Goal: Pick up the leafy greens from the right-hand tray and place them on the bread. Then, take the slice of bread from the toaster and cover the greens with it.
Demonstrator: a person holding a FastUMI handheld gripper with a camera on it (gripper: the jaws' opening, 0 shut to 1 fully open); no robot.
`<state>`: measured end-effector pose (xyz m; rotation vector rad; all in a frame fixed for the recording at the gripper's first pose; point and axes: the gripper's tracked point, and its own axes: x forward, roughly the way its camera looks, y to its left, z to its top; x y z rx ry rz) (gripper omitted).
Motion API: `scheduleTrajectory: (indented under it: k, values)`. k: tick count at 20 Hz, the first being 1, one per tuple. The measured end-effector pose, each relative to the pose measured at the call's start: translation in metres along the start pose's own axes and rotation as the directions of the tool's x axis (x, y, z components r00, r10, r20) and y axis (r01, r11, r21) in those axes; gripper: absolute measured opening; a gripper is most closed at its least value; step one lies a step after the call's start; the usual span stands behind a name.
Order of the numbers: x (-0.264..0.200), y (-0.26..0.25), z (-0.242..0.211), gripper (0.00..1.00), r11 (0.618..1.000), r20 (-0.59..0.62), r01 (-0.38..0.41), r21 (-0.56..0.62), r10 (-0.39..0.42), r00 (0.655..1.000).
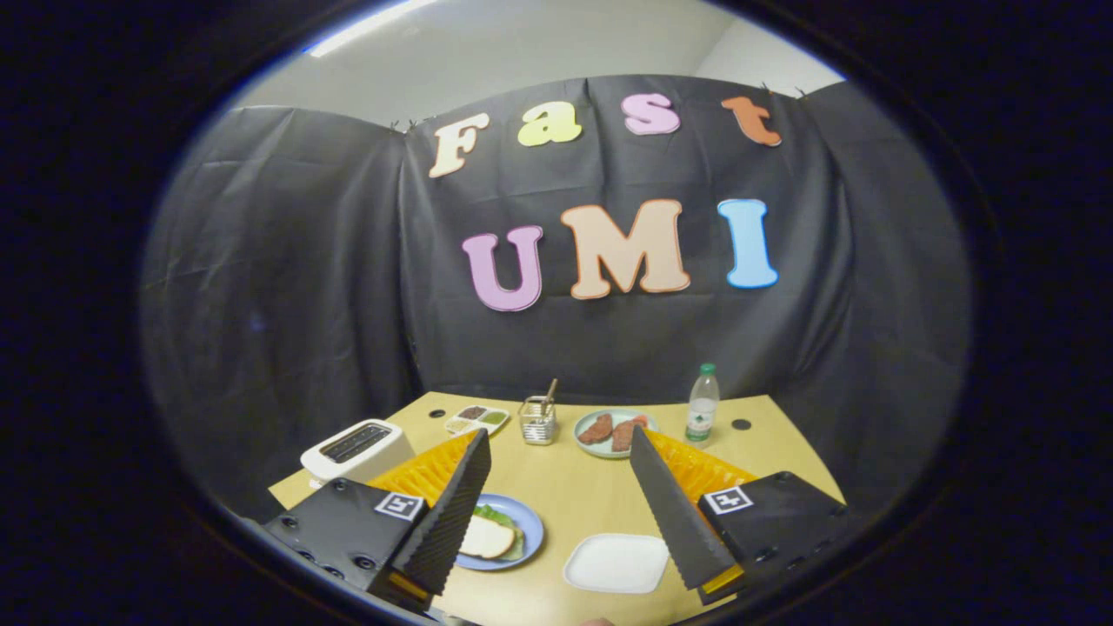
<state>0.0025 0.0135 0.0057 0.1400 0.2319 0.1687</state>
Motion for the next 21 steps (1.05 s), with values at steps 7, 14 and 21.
scheduleTrajectory:
  k: [7, 14, 21]
  values:
    - [-0.023, -0.033, 0.027, 1.00, 0.994, 0.116, 0.106, 0.017, -0.107, 0.987]
    - [-0.023, -0.041, 0.043, 1.00, 0.991, 0.169, 0.135, -0.007, -0.132, 0.977]
    - [-0.019, -0.049, 0.051, 1.00, 0.989, 0.187, 0.145, -0.022, -0.139, 0.972]
